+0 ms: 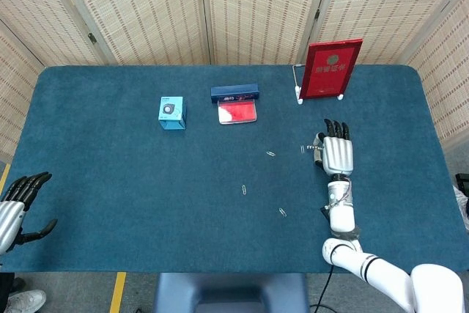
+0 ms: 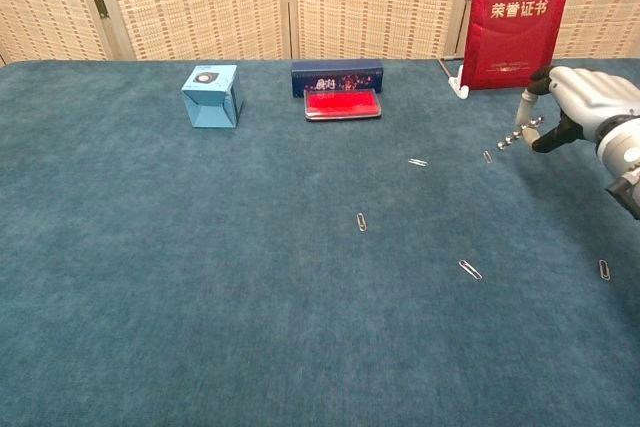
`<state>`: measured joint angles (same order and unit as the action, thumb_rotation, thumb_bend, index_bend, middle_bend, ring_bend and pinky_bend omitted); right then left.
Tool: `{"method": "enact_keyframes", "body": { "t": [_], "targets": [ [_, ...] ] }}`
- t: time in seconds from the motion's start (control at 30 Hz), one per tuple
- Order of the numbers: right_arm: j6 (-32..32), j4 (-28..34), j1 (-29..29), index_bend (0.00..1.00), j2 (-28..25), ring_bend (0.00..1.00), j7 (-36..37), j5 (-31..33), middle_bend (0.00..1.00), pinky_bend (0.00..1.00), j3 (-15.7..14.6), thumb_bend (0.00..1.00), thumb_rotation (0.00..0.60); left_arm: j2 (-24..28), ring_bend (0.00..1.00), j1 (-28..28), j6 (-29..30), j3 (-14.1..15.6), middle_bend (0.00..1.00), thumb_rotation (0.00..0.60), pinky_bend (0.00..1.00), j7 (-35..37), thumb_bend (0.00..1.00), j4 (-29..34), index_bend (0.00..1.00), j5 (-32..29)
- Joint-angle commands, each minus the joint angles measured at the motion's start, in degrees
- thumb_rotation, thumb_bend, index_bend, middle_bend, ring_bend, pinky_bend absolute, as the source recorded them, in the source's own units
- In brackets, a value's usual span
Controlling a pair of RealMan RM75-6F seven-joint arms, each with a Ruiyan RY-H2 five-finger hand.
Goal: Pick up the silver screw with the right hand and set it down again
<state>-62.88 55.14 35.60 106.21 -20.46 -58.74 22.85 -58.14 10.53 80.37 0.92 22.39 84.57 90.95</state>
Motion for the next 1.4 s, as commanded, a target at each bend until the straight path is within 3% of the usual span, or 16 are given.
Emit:
{"method": "enact_keyframes", "body": {
  "t": [0.03,0.6,1.0,1.4],
  "targets": [
    [0.8,-1.1,0.7,0.75,0.7,0.07,0.5,0.4,0.13,0.0,0.0,0.5,0.6,0.0,0.1,0.0,0.0,0.0,0.1,0.6,0.05,0.0,0.36,0.0,0.0,0.0],
    [1.0,-2.0,1.8,0.75,1.4,0.07,0.9,0.9,0.13,0.0,-0.4,0.5,0.6,0.1,0.1,0.1,0.0,0.2,0.1,0.6,0.05,-0.4,0.36,0.2,0.0,0.5],
    [-0.8,4.0,3.8,0.75,0.3,0.07,-0.5,-1.5,0.13,0.0,-0.6,0.5,0.6,0.2,0.1,0.2,0.1,0.2,0.1,0.6,0.05,0.9,0.36,-0.2,0.0,0.5],
    [2.7,-0.8,7.9,0.75,5.0,0.07,-1.1,-1.0,0.13,0.0,-1.2,0.5,0.6,0.3,0.1,0.0,0.6,0.0,0.1,0.6,0.05,3.7,0.36,-1.4,0.0,0.3]
  ]
}}
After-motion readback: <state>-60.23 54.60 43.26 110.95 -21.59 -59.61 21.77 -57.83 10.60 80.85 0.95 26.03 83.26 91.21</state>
